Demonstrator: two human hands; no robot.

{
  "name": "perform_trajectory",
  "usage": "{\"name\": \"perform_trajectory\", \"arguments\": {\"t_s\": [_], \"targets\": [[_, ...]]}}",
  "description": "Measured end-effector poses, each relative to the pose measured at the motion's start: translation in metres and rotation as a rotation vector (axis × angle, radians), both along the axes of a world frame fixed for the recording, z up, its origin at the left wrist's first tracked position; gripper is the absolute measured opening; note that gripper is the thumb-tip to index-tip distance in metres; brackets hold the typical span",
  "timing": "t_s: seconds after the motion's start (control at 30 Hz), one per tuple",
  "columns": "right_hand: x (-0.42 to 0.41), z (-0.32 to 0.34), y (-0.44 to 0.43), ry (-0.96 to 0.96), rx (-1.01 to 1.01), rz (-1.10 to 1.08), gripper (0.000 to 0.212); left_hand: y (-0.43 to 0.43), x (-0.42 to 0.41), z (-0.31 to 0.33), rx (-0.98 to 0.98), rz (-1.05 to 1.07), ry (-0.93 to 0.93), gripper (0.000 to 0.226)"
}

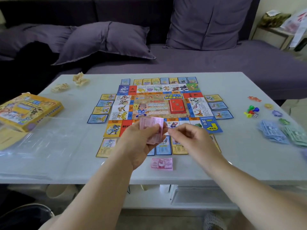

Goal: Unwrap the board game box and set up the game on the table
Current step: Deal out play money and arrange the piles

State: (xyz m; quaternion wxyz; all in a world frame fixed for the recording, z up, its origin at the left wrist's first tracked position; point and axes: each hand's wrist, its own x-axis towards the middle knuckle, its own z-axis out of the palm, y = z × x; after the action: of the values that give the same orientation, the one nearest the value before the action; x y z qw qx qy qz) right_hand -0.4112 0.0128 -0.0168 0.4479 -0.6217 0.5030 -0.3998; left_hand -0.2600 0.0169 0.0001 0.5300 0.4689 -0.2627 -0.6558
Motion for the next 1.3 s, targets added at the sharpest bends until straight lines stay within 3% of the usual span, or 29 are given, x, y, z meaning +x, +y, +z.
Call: {"name": "perform_trajectory", "arguments": {"t_s": [0.17, 0.3, 0.47, 0.53, 0.63, 0.77, 0.83, 0.93, 1.0, 1.13, 1.23, 1.3], "targets": [[-0.010, 0.003, -0.022, -0.099, 0.099, -0.098, 0.019, -0.024, -0.040, 0.000, -0.016, -0.033, -0.090, 0.011], [-0.030, 0.008, -0.042, -0.150, 0.131, -0.142, 0.012, -0.048, -0.064, 0.001, 0.032, -0.009, 0.039, 0.009], [-0.068, 0.011, -0.078, -0.074, 0.103, -0.225, 0.009, -0.079, -0.096, 0.002, 0.177, 0.003, 0.255, 0.008], [-0.092, 0.014, -0.104, 0.021, 0.029, -0.325, 0.004, -0.093, -0.106, 0.003, 0.199, 0.009, 0.290, 0.009], [-0.137, 0.014, -0.151, 0.311, -0.056, -0.432, 0.005, -0.113, -0.114, 0.005, 0.194, 0.002, 0.312, 0.017], [-0.186, 0.003, -0.199, 0.721, 0.025, -0.455, 0.021, -0.132, -0.124, 0.004, 0.133, -0.047, 0.327, 0.023], [-0.193, -0.001, -0.211, 0.834, 0.066, -0.437, 0.022, -0.140, -0.130, 0.002, 0.110, -0.070, 0.299, 0.022], [-0.196, -0.009, -0.223, 0.977, 0.081, -0.449, 0.005, -0.154, -0.136, -0.004, 0.104, -0.079, 0.255, 0.021], [-0.196, -0.016, -0.226, 1.082, 0.070, -0.467, 0.009, -0.161, -0.137, -0.009, 0.111, -0.073, 0.226, 0.020], [-0.199, -0.028, -0.227, 1.153, 0.051, -0.445, 0.008, -0.168, -0.138, -0.018, 0.141, -0.054, 0.158, 0.015], [-0.203, -0.031, -0.225, 1.198, 0.033, -0.444, 0.023, -0.171, -0.136, -0.023, 0.132, -0.039, 0.117, 0.015], [-0.197, -0.025, -0.222, 1.091, -0.070, -0.502, 0.024, -0.172, -0.132, -0.026, 0.115, -0.040, 0.079, 0.014]]}}
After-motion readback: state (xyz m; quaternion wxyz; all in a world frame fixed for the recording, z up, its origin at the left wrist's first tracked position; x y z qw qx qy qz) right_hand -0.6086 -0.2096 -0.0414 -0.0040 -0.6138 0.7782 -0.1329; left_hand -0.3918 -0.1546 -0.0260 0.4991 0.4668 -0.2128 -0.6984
